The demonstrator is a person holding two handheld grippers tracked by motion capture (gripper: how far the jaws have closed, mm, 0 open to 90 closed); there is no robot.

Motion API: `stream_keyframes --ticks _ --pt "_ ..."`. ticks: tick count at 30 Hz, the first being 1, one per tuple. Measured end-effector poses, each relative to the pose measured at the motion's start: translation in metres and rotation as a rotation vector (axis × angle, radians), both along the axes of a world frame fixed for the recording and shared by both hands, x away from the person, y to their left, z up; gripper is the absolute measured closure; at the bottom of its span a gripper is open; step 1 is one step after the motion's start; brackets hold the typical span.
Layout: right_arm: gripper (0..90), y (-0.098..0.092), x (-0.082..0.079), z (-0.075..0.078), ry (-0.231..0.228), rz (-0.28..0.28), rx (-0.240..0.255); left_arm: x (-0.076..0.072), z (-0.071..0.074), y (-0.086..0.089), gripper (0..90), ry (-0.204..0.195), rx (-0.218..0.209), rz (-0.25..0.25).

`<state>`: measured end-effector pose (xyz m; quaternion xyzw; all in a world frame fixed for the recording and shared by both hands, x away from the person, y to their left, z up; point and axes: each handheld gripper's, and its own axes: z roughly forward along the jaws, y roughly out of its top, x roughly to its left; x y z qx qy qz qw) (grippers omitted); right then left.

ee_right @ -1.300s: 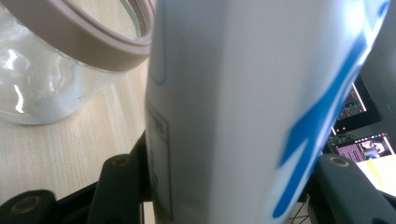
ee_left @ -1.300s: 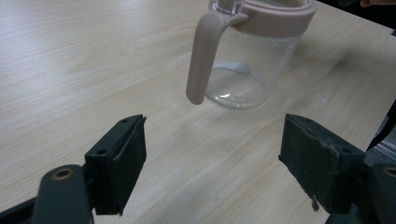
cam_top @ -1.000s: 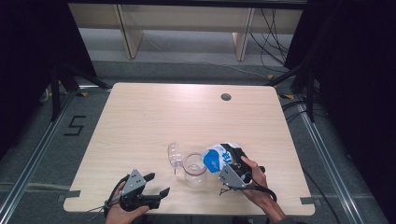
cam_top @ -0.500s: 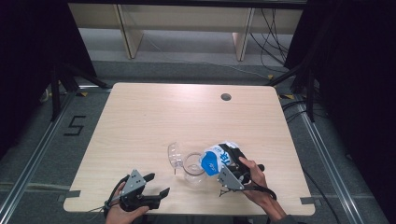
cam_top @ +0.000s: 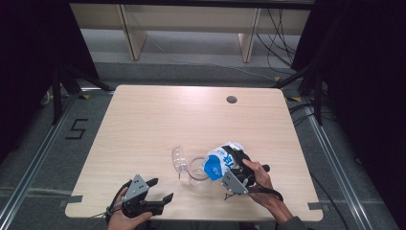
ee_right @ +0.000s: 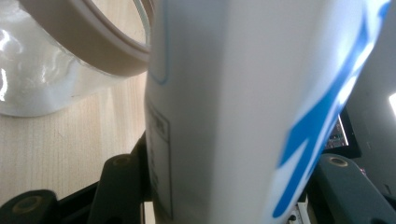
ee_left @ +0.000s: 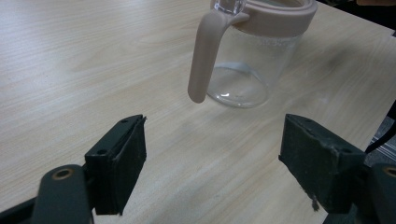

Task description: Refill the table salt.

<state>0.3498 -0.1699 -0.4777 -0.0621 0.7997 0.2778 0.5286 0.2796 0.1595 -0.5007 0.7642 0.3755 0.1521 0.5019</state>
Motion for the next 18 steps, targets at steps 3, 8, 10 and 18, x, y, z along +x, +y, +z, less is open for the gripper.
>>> stream_keyframes --ticks 3,8,10,18 --pt "48.3 0.0004 0.0016 -0.0008 -0.020 0.014 -0.018 -0.0001 0.0000 0.0008 22.1 -0.005 0.004 0.001" --pt "48.3 0.0009 0.0018 -0.0031 -0.024 0.014 -0.044 -0.0004 0.0001 0.0001 22.2 -0.002 0.006 0.000" --pt "48.5 0.0014 0.0010 -0.0040 -0.020 0.006 -0.041 -0.0006 0.0000 -0.0005 22.2 -0.002 0.001 0.001" --pt "48.7 0.0014 0.0012 -0.0046 -0.038 0.006 -0.069 -0.0007 0.0005 0.0003 22.1 -0.008 0.010 -0.004"
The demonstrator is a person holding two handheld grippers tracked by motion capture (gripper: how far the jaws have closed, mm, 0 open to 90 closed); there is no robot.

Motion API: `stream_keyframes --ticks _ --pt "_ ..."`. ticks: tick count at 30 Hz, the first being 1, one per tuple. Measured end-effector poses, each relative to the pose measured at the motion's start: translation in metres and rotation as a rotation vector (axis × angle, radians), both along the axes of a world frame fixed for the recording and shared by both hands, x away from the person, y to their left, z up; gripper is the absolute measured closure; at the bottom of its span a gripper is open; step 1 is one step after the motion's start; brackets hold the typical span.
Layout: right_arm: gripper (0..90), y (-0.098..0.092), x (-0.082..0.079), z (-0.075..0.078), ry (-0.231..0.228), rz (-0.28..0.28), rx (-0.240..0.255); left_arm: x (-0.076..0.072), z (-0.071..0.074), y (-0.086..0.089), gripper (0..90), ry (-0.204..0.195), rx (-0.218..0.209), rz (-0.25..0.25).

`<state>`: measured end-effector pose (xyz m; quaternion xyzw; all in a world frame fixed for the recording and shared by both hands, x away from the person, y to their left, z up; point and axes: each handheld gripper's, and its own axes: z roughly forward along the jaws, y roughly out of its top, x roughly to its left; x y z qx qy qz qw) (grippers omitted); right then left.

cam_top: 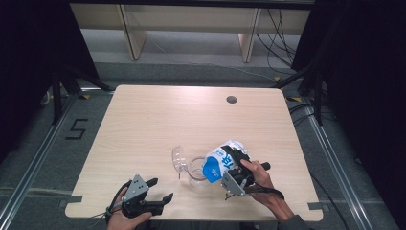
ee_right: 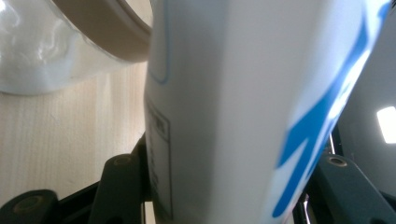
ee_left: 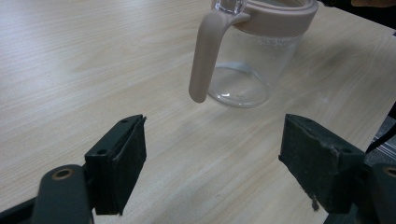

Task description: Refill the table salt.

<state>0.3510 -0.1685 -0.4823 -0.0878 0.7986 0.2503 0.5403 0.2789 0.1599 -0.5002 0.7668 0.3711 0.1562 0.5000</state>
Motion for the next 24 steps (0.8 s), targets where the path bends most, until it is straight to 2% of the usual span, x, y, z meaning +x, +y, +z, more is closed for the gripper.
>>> stream_keyframes --ticks 1,2,3,4,5,7,8,10,11,12,14,16,18,19,20,21,22,24 --pt "48.7 -0.0007 0.0007 0.0010 -0.009 0.004 -0.012 -0.0001 -0.0001 -0.0002 22.1 0.003 -0.001 0.003" --pt "48.7 -0.0008 0.0012 0.0049 -0.045 0.012 -0.056 -0.0004 -0.0001 -0.0005 22.1 0.005 -0.003 0.006" --pt "48.7 -0.0011 0.0013 0.0053 -0.047 0.013 -0.060 0.0000 0.0000 -0.0005 22.1 -0.002 -0.002 0.001" --pt "48.7 -0.0019 0.0006 0.0015 -0.011 -0.004 -0.016 0.0005 0.0003 0.0002 22.1 -0.007 0.007 -0.007" --pt "48.7 -0.0020 0.0000 0.0016 -0.005 -0.012 -0.024 -0.0004 0.0001 -0.0005 22.1 0.004 -0.002 0.004" --pt "48.7 -0.0021 0.0000 0.0012 -0.003 -0.014 -0.025 -0.0003 0.0002 -0.0003 22.1 0.001 -0.001 0.003" --pt "48.7 -0.0022 0.0001 0.0012 -0.005 -0.013 -0.029 -0.0003 0.0002 -0.0003 22.1 0.001 0.000 0.003" --pt "48.9 -0.0009 0.0020 0.0054 -0.052 0.021 -0.080 -0.0003 0.0000 -0.0005 22.2 0.000 -0.001 0.001" --pt "48.9 -0.0009 0.0020 0.0054 -0.052 0.021 -0.080 -0.0007 0.0000 -0.0007 22.2 0.003 -0.004 0.005" --pt "48.8 -0.0015 0.0002 0.0007 -0.017 -0.009 -0.026 -0.0006 -0.0001 -0.0005 22.1 -0.002 -0.002 0.004" --pt "48.9 -0.0012 -0.0006 0.0013 -0.018 -0.015 -0.037 -0.0008 0.0006 0.0000 22.2 -0.003 0.010 0.008" --pt "48.9 -0.0007 -0.0011 0.0027 -0.031 -0.012 -0.041 -0.0002 0.0002 -0.0005 22.1 -0.003 0.002 0.003" --pt "48.9 -0.0004 -0.0013 0.0041 -0.037 -0.014 -0.046 0.0000 0.0005 0.0001 22.1 -0.010 0.017 -0.002" --pt "49.0 0.0001 -0.0015 0.0041 -0.035 -0.011 -0.040 -0.0004 0.0002 -0.0008 22.2 -0.009 0.006 0.001" --pt "49.1 0.0006 -0.0002 0.0091 -0.077 0.016 -0.086 -0.0007 0.0003 -0.0005 22.2 -0.010 0.010 0.001" --pt "49.1 0.0009 -0.0008 0.0090 -0.094 0.010 -0.089 -0.0012 0.0001 -0.0011 22.2 -0.006 0.004 0.006" --pt "49.1 0.0001 -0.0008 0.0055 -0.068 0.000 -0.061 -0.0017 0.0004 -0.0009 22.2 -0.005 0.013 0.010" --pt "49.1 0.0003 -0.0013 0.0053 -0.057 -0.009 -0.068 -0.0018 0.0003 -0.0005 22.2 -0.005 0.010 0.009"
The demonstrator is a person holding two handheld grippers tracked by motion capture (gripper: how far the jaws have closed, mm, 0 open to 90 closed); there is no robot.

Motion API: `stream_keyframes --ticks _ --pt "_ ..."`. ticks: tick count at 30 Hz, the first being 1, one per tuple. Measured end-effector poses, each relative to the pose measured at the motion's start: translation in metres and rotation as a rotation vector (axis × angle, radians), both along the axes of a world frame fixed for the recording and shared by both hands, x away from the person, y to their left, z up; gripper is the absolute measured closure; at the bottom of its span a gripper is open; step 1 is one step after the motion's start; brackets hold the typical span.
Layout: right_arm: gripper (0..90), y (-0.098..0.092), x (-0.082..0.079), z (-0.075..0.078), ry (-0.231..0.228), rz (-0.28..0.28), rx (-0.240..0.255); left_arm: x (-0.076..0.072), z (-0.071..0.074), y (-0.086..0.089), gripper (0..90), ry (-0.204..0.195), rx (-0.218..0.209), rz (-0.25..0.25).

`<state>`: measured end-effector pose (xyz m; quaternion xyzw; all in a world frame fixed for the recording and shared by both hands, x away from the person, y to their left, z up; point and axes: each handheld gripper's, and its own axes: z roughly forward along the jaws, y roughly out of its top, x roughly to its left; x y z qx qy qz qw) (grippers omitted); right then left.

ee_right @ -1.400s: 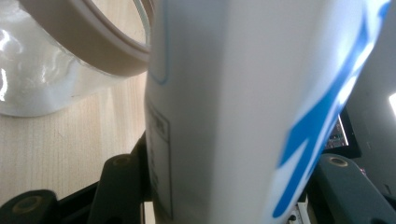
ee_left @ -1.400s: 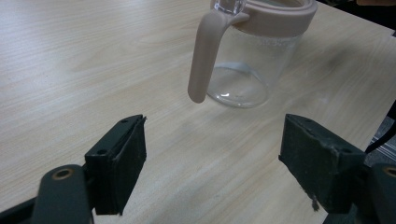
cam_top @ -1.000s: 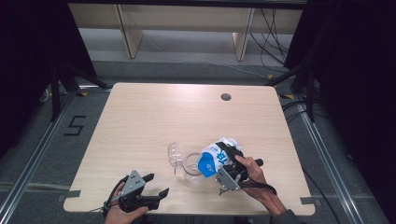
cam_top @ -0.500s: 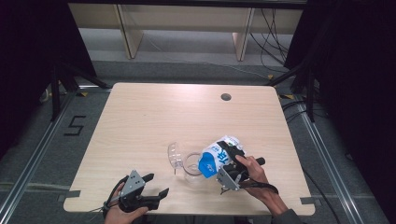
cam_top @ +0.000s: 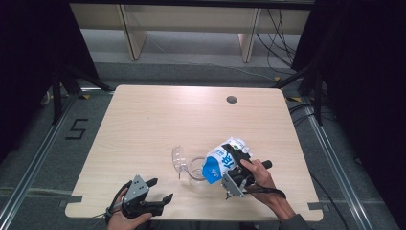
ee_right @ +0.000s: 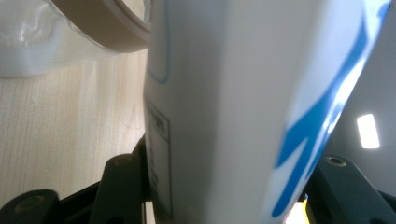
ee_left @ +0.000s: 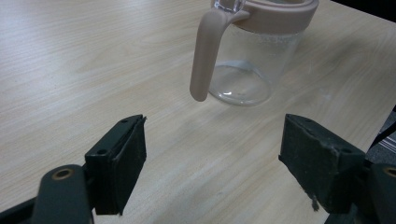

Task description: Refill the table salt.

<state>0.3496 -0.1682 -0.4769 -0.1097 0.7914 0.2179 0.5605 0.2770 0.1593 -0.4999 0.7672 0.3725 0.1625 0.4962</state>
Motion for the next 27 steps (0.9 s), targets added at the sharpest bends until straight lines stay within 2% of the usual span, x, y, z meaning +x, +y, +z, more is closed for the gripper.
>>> stream_keyframes --ticks 3,7,8,9,10,11,14,15,20,21,22,24,25,26,27 --pt "49.1 0.0007 0.0012 0.0003 -0.008 0.005 -0.003 -0.0012 0.0007 0.0016 22.1 -0.005 0.016 0.004" --pt "49.1 0.0024 0.0022 0.0011 -0.016 0.014 -0.017 -0.0015 0.0003 0.0022 22.2 -0.008 0.003 0.008" --pt "49.1 0.0033 0.0034 0.0029 -0.050 0.043 -0.038 -0.0014 0.0003 0.0021 22.2 -0.002 0.004 0.008" --pt "49.2 0.0025 0.0014 0.0006 -0.032 0.021 -0.017 -0.0013 0.0002 0.0018 22.2 -0.001 0.007 0.010" --pt "49.4 0.0025 0.0009 0.0007 -0.030 0.017 -0.020 -0.0010 0.0008 0.0018 22.2 -0.008 0.022 0.004" --pt "49.4 0.0026 0.0007 0.0005 -0.031 0.016 -0.019 -0.0015 0.0004 0.0008 22.2 0.000 0.014 0.006" --pt "49.4 0.0026 0.0016 0.0003 -0.051 0.025 -0.026 -0.0014 0.0005 0.0004 22.1 -0.001 0.009 0.007" --pt "49.4 0.0027 0.0021 0.0016 -0.060 0.031 -0.042 -0.0013 0.0005 0.0005 22.2 -0.001 0.010 0.007" --pt "49.4 0.0016 0.0010 0.0002 -0.058 0.009 -0.043 -0.0016 0.0005 0.0003 22.1 -0.003 0.023 -0.004" --pt "49.4 0.0017 0.0015 0.0006 -0.061 0.015 -0.045 -0.0011 0.0007 0.0011 22.1 -0.011 0.030 -0.011" --pt "49.4 0.0018 0.0016 0.0006 -0.062 0.015 -0.045 -0.0019 0.0004 0.0008 22.2 0.003 0.018 0.002" --pt "49.4 0.0022 0.0018 0.0008 -0.070 0.018 -0.048 -0.0015 0.0000 0.0007 22.1 -0.001 0.007 -0.001" --pt "49.5 0.0026 0.0013 0.0016 -0.076 0.016 -0.063 -0.0015 0.0001 0.0007 22.1 -0.002 0.009 -0.004" --pt "49.5 0.0025 0.0009 0.0006 -0.069 0.011 -0.053 -0.0021 0.0007 0.0009 22.1 0.000 0.022 0.000" --pt "49.6 0.0028 0.0018 0.0018 -0.083 0.027 -0.065 -0.0022 0.0006 0.0003 22.1 0.001 0.021 -0.001"
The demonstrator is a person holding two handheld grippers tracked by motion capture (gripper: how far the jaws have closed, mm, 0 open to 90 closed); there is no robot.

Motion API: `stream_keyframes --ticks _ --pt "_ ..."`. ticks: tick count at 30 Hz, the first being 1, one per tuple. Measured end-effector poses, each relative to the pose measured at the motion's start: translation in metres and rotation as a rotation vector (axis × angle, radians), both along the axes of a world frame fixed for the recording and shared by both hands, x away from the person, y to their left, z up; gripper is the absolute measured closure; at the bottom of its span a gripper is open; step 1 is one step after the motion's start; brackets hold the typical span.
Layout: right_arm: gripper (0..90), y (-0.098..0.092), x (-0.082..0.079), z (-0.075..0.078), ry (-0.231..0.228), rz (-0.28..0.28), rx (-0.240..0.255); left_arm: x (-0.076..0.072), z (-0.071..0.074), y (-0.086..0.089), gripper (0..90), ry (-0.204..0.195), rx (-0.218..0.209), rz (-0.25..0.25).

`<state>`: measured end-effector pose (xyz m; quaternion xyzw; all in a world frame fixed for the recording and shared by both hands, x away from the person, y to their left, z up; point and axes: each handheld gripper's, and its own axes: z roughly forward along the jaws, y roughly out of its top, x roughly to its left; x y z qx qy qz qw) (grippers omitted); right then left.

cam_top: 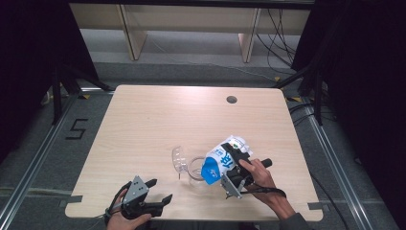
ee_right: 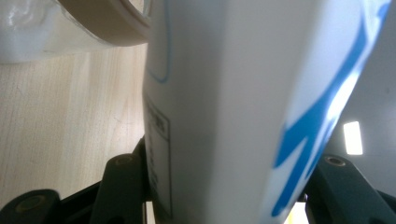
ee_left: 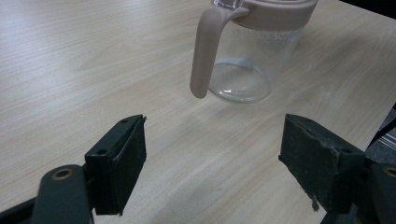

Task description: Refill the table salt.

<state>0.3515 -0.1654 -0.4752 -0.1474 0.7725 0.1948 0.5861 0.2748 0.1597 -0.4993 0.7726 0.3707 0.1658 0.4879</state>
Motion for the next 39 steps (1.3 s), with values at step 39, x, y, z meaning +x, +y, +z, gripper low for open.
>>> stream_keyframes --ticks 39 --pt "50.2 0.0043 0.0008 0.0001 -0.064 0.003 -0.086 -0.0002 -0.0004 0.0008 22.1 0.000 -0.009 0.000"
